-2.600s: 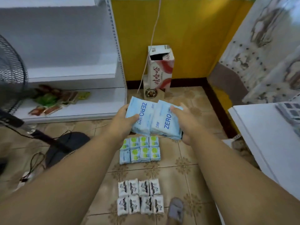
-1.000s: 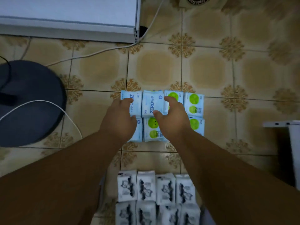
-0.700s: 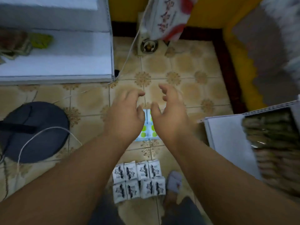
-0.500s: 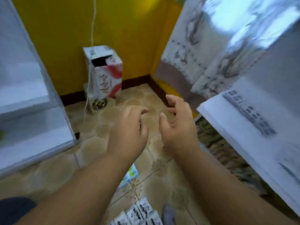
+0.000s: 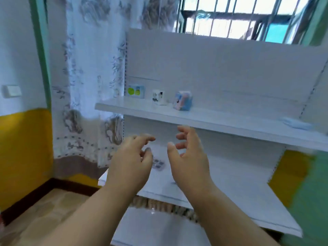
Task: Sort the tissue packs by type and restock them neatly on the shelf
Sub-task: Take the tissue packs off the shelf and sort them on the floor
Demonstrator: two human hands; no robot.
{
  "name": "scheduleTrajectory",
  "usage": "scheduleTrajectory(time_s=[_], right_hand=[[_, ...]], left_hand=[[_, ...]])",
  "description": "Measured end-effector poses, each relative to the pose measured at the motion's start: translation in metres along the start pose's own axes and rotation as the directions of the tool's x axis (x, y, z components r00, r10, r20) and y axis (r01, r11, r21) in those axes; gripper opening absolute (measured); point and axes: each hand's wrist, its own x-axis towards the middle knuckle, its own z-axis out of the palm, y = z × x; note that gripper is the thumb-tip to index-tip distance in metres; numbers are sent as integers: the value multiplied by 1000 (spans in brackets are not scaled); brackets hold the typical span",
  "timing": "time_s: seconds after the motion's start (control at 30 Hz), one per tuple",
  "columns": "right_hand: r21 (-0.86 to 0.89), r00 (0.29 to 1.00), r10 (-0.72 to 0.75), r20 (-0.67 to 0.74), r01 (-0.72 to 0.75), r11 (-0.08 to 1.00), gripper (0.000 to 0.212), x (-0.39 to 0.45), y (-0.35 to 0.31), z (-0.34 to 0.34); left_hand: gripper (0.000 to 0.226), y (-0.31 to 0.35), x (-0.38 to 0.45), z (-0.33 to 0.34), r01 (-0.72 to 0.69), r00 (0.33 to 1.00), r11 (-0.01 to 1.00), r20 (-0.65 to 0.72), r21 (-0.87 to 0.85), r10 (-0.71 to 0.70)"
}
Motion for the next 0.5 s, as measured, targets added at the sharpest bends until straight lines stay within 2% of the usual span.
scheduleTrajectory(time_s=[0.1, 0.23, 0.37, 0.5], right_hand=[[-8, 999, 25, -20, -25, 1000, 39, 10, 22, -73], [-23, 999, 17, -31, -17, 1000, 41, 25, 38, -130], [-58, 1000, 10, -8, -11, 998, 43, 43, 52, -155], [-67, 1000, 13, 12, -13, 998, 44, 73, 65, -149]], left_hand=[[34, 65, 5, 46, -34, 999, 995, 3, -89, 34], [31, 122, 12, 84, -28, 1000, 994, -8, -106, 28], [30, 144, 21, 105, -4, 1000, 992, -9, -123, 3], [29, 140, 42, 120, 11, 1000, 994, 1, -113, -11]])
